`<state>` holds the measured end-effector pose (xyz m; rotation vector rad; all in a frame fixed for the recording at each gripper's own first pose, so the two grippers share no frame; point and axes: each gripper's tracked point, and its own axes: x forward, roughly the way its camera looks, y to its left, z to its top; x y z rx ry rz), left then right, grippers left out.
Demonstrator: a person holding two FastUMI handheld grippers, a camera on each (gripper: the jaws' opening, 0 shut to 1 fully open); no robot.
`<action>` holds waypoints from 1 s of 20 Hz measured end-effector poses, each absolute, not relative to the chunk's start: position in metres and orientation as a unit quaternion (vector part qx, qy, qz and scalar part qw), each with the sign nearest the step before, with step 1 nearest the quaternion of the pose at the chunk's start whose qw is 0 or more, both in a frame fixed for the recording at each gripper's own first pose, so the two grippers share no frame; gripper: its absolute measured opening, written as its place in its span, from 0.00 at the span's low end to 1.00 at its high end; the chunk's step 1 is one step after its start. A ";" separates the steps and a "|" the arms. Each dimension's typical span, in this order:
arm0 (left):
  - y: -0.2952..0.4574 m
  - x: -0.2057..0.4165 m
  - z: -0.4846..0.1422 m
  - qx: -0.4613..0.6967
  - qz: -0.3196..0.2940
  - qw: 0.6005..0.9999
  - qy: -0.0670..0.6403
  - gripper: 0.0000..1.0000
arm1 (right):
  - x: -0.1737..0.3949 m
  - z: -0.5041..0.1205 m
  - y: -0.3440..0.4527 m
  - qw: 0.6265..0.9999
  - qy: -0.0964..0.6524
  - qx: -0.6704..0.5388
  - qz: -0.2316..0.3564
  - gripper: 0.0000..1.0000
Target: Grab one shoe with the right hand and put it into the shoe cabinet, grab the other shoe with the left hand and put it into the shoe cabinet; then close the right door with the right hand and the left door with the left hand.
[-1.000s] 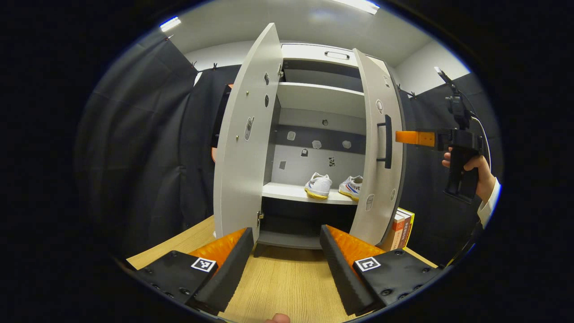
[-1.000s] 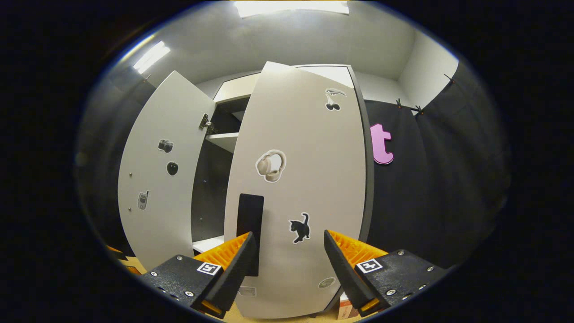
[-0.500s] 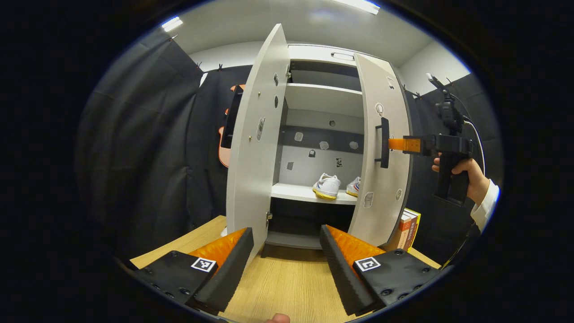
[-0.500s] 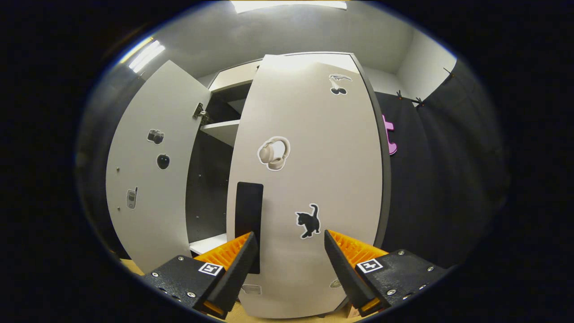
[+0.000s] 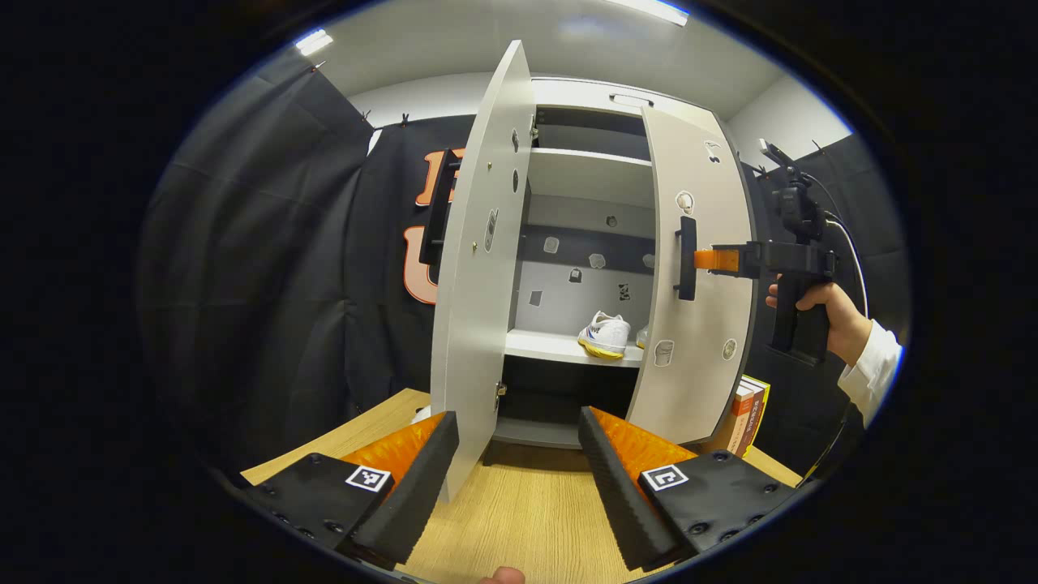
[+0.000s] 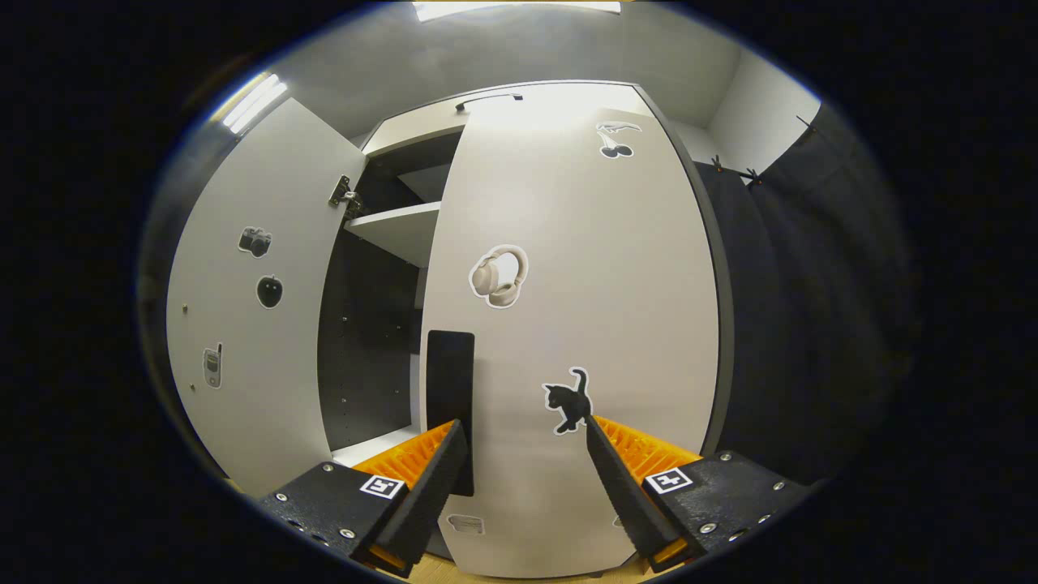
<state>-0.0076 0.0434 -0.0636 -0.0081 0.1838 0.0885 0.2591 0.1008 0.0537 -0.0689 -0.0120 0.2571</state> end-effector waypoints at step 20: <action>0.026 0.009 -0.044 -0.021 0.021 0.997 0.073 0.97 | 0.128 0.066 0.035 0.995 -0.020 -0.028 0.091 0.93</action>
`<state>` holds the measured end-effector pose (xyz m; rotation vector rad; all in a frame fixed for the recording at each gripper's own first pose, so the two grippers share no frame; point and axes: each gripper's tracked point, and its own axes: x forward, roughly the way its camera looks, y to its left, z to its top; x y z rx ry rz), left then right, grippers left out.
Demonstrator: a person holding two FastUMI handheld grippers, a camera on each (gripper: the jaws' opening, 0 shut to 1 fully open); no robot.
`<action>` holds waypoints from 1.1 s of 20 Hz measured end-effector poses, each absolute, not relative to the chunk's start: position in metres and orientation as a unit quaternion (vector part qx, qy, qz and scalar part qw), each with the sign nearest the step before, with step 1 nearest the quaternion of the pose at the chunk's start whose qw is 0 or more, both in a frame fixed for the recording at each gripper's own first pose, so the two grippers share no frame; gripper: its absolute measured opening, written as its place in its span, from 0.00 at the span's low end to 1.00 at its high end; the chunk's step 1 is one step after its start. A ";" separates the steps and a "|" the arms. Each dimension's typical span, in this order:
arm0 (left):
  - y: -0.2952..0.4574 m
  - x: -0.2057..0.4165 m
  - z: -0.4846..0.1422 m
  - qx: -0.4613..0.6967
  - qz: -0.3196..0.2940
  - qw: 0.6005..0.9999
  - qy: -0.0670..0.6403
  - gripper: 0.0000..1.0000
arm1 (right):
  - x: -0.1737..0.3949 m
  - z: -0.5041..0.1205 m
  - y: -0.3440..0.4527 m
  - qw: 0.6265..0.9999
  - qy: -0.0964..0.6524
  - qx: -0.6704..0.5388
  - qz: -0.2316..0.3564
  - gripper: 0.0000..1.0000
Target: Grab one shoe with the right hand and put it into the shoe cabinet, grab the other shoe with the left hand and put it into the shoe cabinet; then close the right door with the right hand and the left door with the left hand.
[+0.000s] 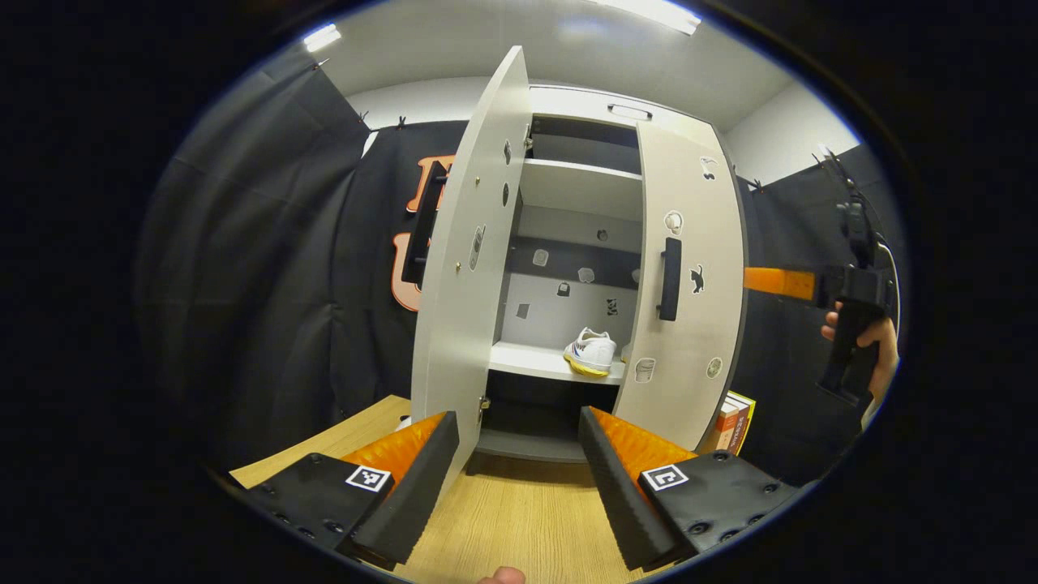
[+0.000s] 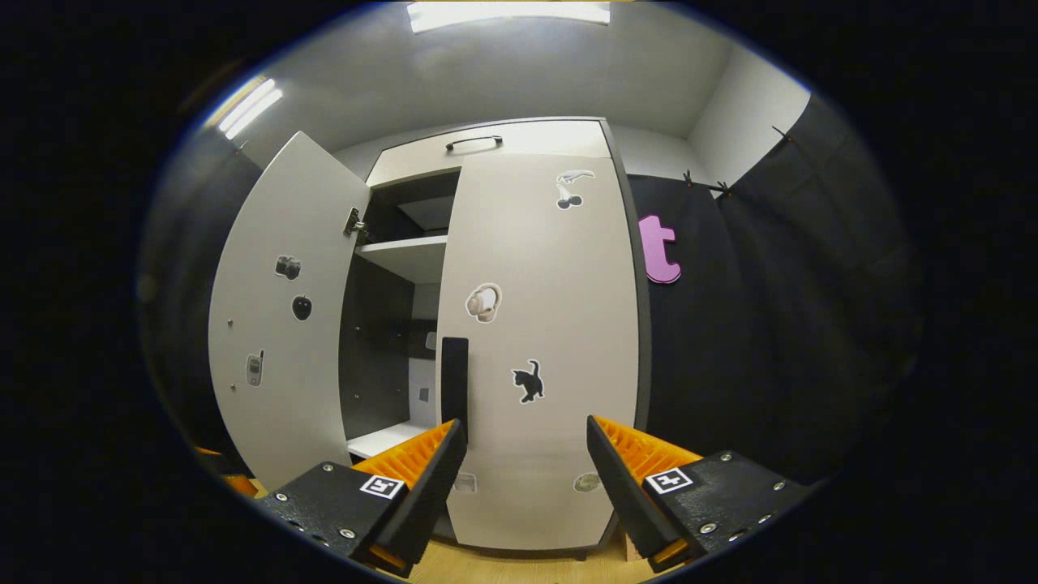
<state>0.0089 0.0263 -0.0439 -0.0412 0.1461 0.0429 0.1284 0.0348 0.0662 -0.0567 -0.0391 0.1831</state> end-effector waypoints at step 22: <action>0.193 0.055 0.085 -0.025 0.156 0.987 -0.022 0.96 | 0.045 -0.016 -0.004 0.999 0.018 0.017 0.030 0.93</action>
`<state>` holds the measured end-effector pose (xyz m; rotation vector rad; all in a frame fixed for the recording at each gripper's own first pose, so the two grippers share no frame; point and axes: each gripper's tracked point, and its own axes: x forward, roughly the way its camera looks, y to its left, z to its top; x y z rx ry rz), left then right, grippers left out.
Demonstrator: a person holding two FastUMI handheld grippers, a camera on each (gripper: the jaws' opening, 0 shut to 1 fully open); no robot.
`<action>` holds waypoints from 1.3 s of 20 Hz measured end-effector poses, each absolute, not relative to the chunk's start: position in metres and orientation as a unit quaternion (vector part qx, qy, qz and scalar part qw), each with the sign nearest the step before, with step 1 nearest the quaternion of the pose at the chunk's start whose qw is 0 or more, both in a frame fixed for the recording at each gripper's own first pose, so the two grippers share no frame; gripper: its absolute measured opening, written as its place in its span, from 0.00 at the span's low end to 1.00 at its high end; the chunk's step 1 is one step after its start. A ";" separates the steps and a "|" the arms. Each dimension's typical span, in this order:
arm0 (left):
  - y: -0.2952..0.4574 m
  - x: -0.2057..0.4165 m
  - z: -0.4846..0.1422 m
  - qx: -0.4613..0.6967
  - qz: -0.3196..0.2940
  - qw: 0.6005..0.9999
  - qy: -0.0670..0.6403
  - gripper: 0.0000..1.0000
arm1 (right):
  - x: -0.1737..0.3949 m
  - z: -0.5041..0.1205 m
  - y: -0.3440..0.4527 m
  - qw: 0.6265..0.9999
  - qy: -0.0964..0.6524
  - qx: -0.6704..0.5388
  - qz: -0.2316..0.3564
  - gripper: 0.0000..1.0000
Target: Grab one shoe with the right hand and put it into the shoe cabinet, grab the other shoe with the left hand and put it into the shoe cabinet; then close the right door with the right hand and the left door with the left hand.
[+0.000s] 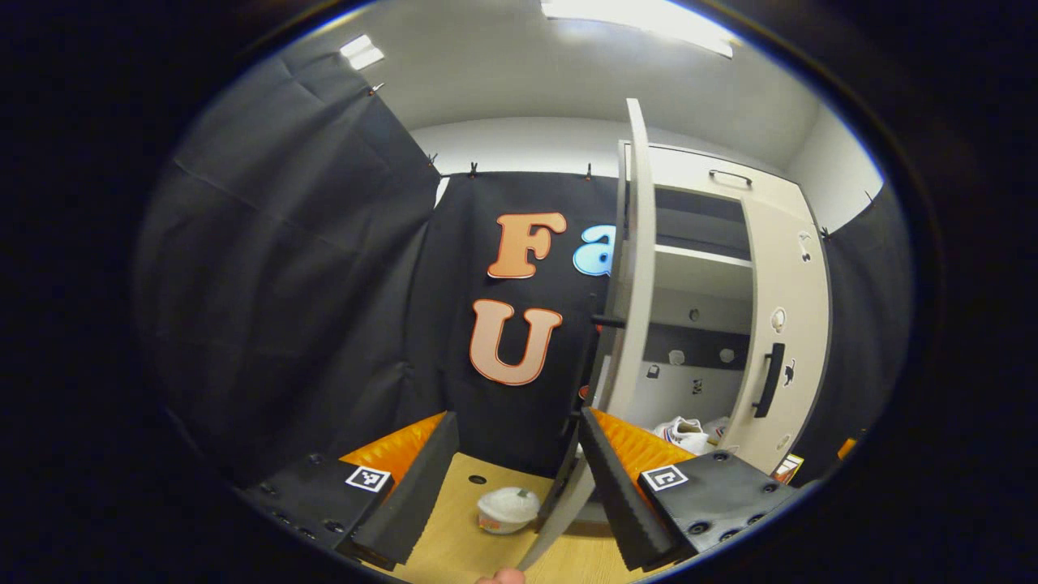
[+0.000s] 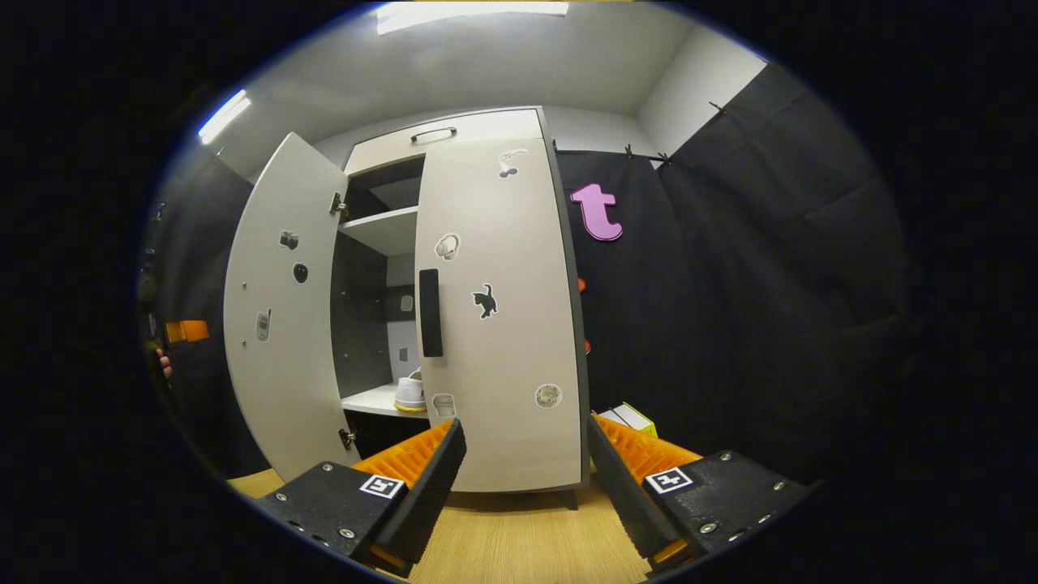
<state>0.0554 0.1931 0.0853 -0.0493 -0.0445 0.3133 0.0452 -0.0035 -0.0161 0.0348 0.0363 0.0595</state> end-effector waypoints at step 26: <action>0.133 0.135 0.068 0.007 0.053 0.999 -0.003 0.94 | 0.047 -0.018 -0.012 0.999 0.021 0.017 0.029 0.92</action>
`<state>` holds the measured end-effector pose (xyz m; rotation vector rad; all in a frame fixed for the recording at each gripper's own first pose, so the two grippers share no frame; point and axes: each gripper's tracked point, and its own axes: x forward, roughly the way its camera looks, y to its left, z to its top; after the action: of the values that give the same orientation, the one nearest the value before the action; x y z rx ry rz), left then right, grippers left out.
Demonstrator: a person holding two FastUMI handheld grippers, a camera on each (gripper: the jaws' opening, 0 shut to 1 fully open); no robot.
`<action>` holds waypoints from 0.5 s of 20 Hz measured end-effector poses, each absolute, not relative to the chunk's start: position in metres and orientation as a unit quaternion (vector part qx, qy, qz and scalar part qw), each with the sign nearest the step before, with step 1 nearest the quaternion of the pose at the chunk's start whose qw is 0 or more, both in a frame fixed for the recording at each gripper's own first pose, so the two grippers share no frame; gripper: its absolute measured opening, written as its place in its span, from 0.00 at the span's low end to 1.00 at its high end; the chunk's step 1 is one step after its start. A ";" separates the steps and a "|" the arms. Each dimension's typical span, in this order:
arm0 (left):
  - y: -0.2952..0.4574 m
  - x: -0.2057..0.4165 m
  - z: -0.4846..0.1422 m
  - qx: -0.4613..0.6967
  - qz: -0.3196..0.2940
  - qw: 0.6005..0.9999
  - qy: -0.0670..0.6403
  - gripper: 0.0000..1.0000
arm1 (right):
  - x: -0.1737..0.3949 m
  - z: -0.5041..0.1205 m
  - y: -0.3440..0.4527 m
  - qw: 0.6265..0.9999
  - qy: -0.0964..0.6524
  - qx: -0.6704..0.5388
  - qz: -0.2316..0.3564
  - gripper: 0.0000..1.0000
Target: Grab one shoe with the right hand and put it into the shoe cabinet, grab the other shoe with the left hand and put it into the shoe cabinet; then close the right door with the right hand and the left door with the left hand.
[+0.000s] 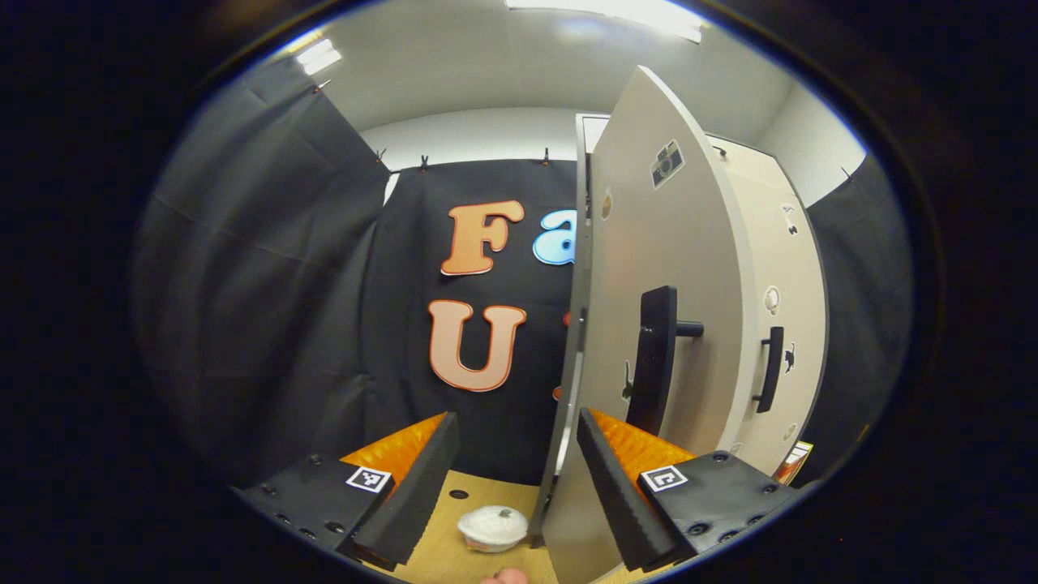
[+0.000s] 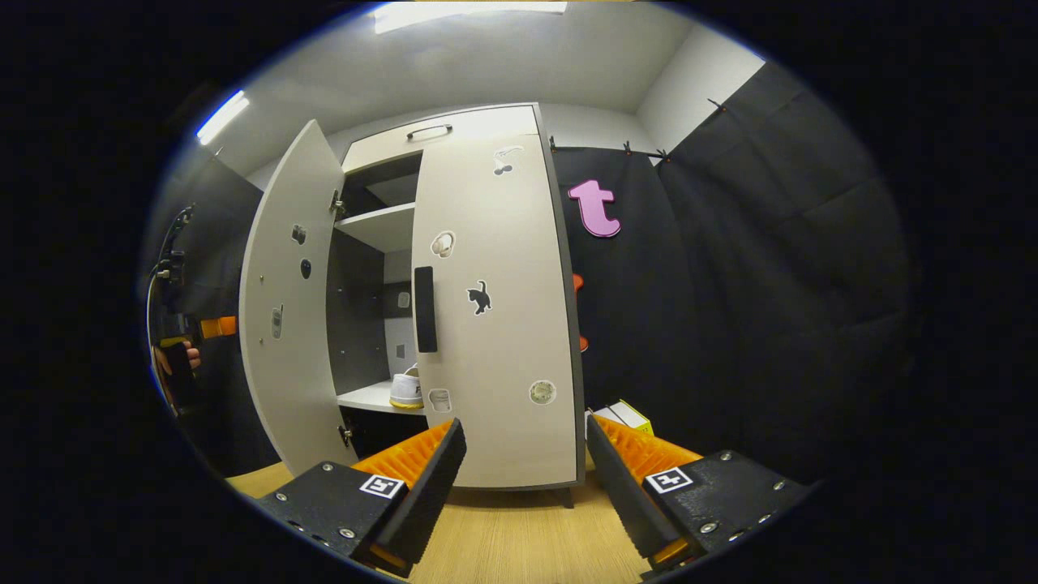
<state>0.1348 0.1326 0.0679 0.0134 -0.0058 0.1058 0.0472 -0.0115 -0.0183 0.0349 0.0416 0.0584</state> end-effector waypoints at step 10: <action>0.023 0.170 0.065 -0.006 -0.069 0.998 -0.008 0.96 | 0.041 -0.014 -0.026 1.000 0.016 0.016 0.005 0.93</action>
<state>0.1696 0.0231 0.0648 -0.0120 -0.0158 -0.1372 0.0409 -0.0264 -0.0141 0.0325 0.0330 0.0104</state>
